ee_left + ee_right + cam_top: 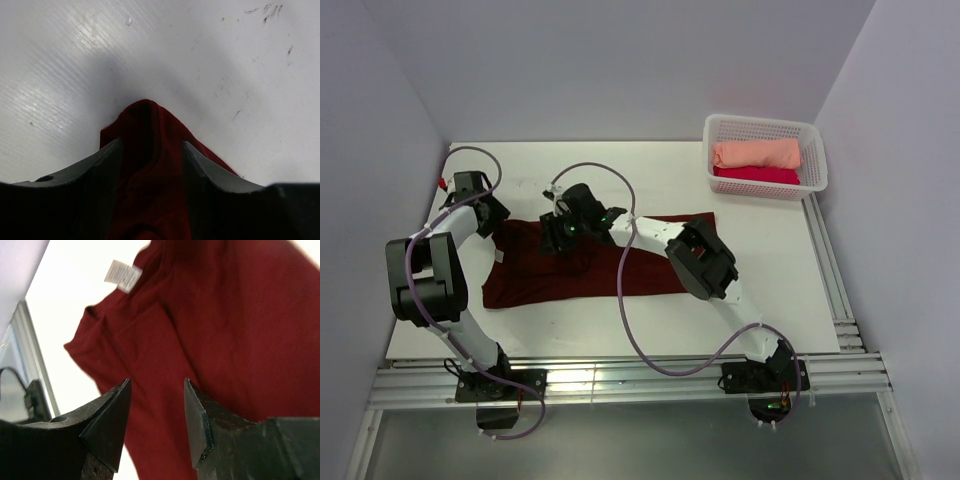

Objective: Roll the t-shirts
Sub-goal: Fold the tshirt

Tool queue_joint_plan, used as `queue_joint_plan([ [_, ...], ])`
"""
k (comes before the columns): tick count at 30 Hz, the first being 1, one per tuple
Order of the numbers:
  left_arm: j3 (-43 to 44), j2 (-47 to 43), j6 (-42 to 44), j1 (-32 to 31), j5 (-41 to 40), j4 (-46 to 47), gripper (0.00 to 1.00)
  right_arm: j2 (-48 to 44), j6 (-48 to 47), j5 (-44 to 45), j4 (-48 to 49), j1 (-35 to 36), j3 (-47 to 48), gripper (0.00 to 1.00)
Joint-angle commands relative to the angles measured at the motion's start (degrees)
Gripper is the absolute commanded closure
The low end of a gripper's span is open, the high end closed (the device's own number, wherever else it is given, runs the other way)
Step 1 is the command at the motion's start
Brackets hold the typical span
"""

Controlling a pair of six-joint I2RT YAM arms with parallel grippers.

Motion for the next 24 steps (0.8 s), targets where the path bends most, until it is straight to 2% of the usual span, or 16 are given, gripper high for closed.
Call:
queue_joint_plan([
  [1, 0.32, 0.31, -0.28, 0.10, 3.38, 3.43, 0.46, 2.08, -2.50, 3.91, -2.67, 1.39, 5.89, 0.46],
  [6, 1.02, 2.07, -0.11, 0.01, 3.38, 3.69, 0.63, 4.54, -2.85, 6.03, -4.79, 2.10, 8.97, 0.46],
  [7, 1.11, 2.34, -0.19, 0.01, 3.20, 3.87, 0.69, 4.89, -2.94, 6.12, -4.87, 2.01, 9.23, 0.46],
  [9, 1.72, 2.95, -0.19, 0.10, 2.76, 3.70, 0.74, 5.86, -2.94, 6.04, -5.75, 2.10, 10.37, 0.46],
  [10, 1.99, 3.30, -0.19, 0.01, 2.59, 3.69, 0.82, 6.21, -2.94, 6.04, -6.02, 2.01, 10.73, 0.46],
  [12, 2.60, 4.27, -0.37, 0.01, 2.59, 3.61, 0.89, 6.66, -2.76, 5.86, -6.37, 2.10, 11.43, 0.46],
  [13, 2.95, 4.71, -0.37, 0.01, 2.59, 3.61, 0.96, 6.83, -2.76, 6.03, -6.54, 2.01, 12.04, 0.46],
  [14, 3.57, 5.06, -0.37, 0.01, 2.41, 3.26, 1.00, 7.01, -2.76, 5.95, -6.89, 2.10, 12.22, 0.46],
  [24, 4.19, 4.89, -0.02, 1.24, 1.27, 2.29, 0.99, 7.10, -2.67, 6.21, -7.25, 2.10, 11.96, 0.46],
])
